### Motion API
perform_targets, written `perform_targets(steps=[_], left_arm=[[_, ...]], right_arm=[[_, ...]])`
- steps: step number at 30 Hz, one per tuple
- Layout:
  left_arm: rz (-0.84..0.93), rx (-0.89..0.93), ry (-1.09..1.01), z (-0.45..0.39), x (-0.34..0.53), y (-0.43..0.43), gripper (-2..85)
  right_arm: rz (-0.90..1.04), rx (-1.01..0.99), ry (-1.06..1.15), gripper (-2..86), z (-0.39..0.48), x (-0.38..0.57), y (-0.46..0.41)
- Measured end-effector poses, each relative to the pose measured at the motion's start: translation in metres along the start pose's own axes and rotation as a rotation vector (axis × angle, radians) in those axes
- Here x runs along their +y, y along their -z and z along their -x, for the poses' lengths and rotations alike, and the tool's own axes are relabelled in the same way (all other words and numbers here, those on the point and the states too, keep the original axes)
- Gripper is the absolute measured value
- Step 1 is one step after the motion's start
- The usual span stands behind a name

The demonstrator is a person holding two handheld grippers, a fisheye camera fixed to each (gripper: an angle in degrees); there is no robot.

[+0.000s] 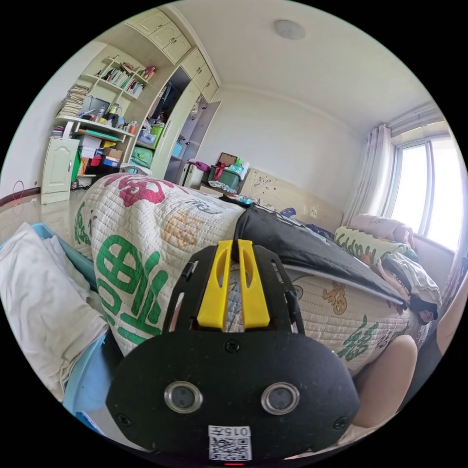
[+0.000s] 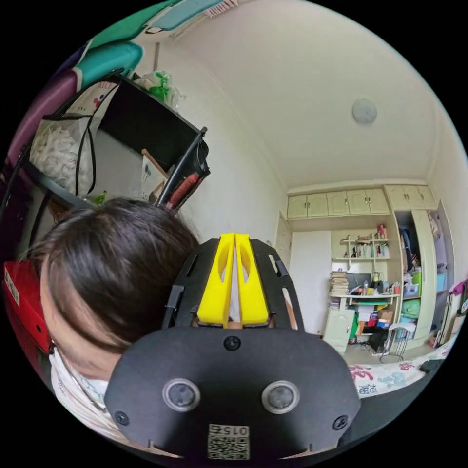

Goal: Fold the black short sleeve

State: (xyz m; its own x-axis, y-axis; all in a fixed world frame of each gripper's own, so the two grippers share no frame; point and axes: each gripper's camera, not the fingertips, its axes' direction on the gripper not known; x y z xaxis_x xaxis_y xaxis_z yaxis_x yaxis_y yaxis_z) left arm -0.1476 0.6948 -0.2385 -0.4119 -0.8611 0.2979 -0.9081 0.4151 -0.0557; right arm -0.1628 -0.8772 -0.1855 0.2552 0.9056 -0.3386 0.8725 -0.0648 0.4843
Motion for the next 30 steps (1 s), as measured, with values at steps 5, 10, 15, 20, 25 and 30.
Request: perform_targets(steps=[5,10,15,20,25,30], left_arm=[[-0.016,-0.004,0.004,0.020,-0.007,-0.007,1.0],[-0.030,0.009,-0.015,0.042,-0.021,-0.018,2.7],[0.019,0.102,0.068,0.083,-0.056,-0.029,5.2],[-0.041,0.113,0.054,0.105,-0.117,-0.011,5.7],[-0.148,0.025,-0.165,0.085,-0.209,0.001,8.2],[0.005,0.178,-0.421,0.017,-0.320,-0.098,9.5]], right_arm=[[0.074,-0.088,-0.166,-0.5,-0.094,-0.022,-0.075],[0.226,-0.218,-0.287,-0.4,-0.202,-0.042,-0.156],[0.181,-0.102,-0.398,0.8,-0.335,-0.049,-0.191],[0.326,0.494,-0.482,7.4,-0.464,-0.032,-0.153],[0.181,0.995,-0.733,9.4,-0.568,-0.034,0.000],[-0.188,1.482,-0.838,9.7,-0.633,-0.092,0.147]])
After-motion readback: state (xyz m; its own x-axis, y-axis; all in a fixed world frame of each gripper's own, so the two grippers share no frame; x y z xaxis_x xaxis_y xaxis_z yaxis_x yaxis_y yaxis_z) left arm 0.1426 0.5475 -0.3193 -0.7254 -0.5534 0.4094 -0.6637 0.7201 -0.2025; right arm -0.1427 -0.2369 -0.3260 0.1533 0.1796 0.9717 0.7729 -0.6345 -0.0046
